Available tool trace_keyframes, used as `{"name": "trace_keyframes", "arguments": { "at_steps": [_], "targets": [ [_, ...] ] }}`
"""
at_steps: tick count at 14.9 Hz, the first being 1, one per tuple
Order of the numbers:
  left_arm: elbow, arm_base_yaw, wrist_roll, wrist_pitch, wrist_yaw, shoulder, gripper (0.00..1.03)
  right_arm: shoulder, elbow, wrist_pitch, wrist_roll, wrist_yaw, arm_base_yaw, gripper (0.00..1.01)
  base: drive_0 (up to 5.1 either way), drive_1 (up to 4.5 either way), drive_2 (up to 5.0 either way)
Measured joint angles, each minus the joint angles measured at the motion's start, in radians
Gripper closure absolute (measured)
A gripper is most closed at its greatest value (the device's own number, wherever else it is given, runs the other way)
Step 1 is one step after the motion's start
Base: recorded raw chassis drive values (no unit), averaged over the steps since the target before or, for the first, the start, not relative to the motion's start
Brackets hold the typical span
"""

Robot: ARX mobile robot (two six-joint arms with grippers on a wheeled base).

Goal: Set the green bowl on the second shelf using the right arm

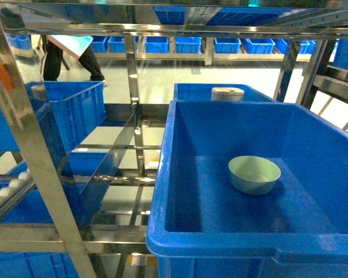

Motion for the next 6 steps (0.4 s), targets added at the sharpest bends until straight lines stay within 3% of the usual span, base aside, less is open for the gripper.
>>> {"name": "trace_keyframes", "arguments": {
  "at_steps": [2, 3, 6],
  "targets": [
    [0.000, 0.000, 0.000, 0.000, 0.000, 0.000, 0.05, 0.000, 0.000, 0.000, 0.000, 0.000, 0.000, 0.21, 0.0, 0.00, 0.0],
    [0.000, 0.000, 0.000, 0.000, 0.000, 0.000, 0.05, 0.000, 0.000, 0.000, 0.000, 0.000, 0.000, 0.04, 0.0, 0.00, 0.0],
    [0.000, 0.000, 0.000, 0.000, 0.000, 0.000, 0.05, 0.000, 0.000, 0.000, 0.000, 0.000, 0.000, 0.03, 0.0, 0.00, 0.0]
  ]
}}
